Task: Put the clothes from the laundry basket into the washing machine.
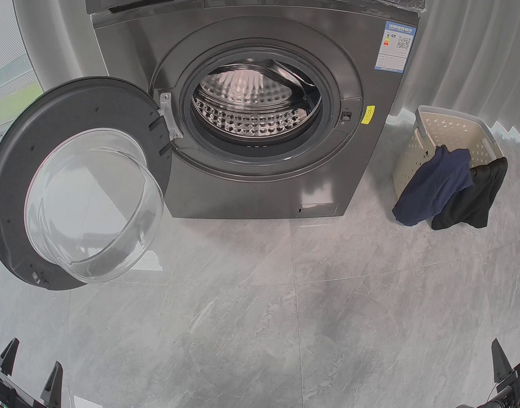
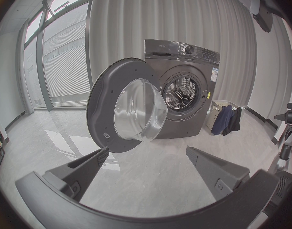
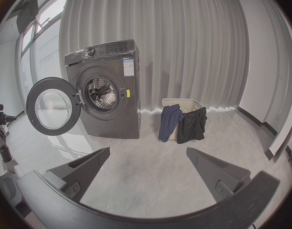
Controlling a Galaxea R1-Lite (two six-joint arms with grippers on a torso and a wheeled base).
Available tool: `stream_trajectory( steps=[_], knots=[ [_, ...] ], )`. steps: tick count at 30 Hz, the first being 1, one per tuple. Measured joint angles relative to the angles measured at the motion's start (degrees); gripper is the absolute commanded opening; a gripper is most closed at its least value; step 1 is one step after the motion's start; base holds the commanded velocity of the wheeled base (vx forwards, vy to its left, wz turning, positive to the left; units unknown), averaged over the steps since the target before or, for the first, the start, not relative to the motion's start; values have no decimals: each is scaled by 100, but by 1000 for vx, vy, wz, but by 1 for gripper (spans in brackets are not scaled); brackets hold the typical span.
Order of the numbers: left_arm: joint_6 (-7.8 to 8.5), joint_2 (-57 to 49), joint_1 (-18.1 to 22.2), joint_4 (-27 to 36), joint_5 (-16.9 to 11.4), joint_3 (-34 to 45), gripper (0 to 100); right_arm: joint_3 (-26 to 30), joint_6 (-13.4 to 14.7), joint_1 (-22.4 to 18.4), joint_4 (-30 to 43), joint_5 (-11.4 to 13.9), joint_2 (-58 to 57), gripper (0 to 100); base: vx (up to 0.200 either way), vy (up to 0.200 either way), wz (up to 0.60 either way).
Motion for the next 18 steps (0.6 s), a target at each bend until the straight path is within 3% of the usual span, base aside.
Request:
stream_trajectory(
  steps=[18],
  knots=[
    [0, -6, -7, 15, -9, 0, 100, 0, -7, 7, 0, 0, 4, 100, 0, 0, 0]
  ],
)
